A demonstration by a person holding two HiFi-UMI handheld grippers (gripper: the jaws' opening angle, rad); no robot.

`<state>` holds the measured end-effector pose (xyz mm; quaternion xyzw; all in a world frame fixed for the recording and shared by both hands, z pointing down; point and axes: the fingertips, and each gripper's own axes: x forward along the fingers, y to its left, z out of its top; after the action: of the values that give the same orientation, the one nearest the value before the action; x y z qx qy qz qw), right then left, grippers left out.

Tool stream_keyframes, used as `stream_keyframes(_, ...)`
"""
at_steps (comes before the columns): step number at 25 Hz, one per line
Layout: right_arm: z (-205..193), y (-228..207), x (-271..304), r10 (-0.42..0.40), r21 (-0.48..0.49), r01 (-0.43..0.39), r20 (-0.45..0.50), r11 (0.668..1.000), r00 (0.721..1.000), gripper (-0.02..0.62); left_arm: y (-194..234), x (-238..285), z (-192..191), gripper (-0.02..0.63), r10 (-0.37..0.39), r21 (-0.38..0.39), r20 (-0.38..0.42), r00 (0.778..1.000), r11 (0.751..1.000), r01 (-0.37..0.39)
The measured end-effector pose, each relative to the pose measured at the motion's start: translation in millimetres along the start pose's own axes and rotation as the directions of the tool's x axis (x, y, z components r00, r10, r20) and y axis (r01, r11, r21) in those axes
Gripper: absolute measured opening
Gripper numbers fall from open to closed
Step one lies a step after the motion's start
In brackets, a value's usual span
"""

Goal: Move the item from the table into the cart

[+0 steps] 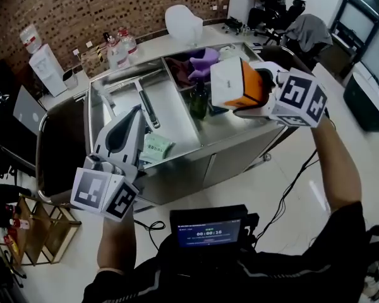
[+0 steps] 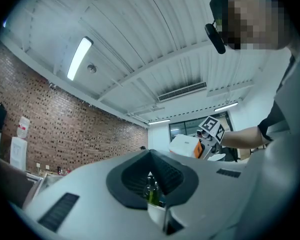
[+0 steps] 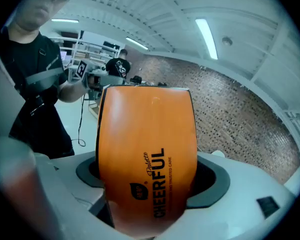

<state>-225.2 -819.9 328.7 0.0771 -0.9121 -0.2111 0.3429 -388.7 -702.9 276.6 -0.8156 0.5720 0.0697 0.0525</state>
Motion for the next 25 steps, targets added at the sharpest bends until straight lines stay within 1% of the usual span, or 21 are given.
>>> stream_keyframes(2, -13, -3, 13, 0.044, -0.050, -0.047, -0.059, 0.998, 0.997, 0.422, 1, 12, 4, 0.003, 0.024, 0.038, -0.004, 1.000, 0.999, -0.023)
stream_keyframes(3, -21, -4, 20, 0.064, -0.071, -0.071, -0.087, 0.995, 0.994, 0.422, 1, 19, 2, 0.003, 0.033, 0.041, -0.012, 0.999, 0.999, -0.033)
stream_keyframes(5, -39, -2, 35, 0.107, -0.104, -0.121, -0.136, 0.987, 0.985, 0.422, 3, 33, -9, 0.003, 0.048, 0.022, -0.043, 0.998, 0.999, -0.047)
stream_keyframes(8, -61, 5, 62, 0.167, -0.133, -0.196, -0.204, 0.972, 0.965, 0.422, 8, 49, -33, 0.003, 0.067, 0.019, -0.100, 0.993, 0.998, -0.066)
stream_keyframes(12, -88, 15, 90, 0.228, -0.157, -0.280, -0.287, 0.947, 0.930, 0.422, 19, 65, -59, 0.003, 0.109, 0.021, -0.150, 0.983, 0.994, -0.107)
stream_keyframes(16, -106, 16, 108, 0.253, -0.175, -0.323, -0.333, 0.930, 0.908, 0.422, 28, 75, -75, 0.003, 0.157, 0.019, -0.173, 0.972, 0.988, -0.156)
stream_keyframes(19, -125, 15, 119, 0.272, -0.158, -0.351, -0.379, 0.923, 0.885, 0.422, 33, 82, -90, 0.003, 0.164, -0.003, -0.201, 0.966, 0.986, -0.168)
stream_keyframes(22, -133, 14, 128, 0.286, -0.142, -0.365, -0.392, 0.920, 0.874, 0.422, 37, 83, -92, 0.003, 0.179, -0.026, -0.179, 0.967, 0.982, -0.186)
stream_keyframes(25, -141, 16, 137, 0.298, -0.134, -0.378, -0.404, 0.916, 0.865, 0.422, 41, 84, -91, 0.003, 0.194, -0.025, -0.166, 0.967, 0.979, -0.200)
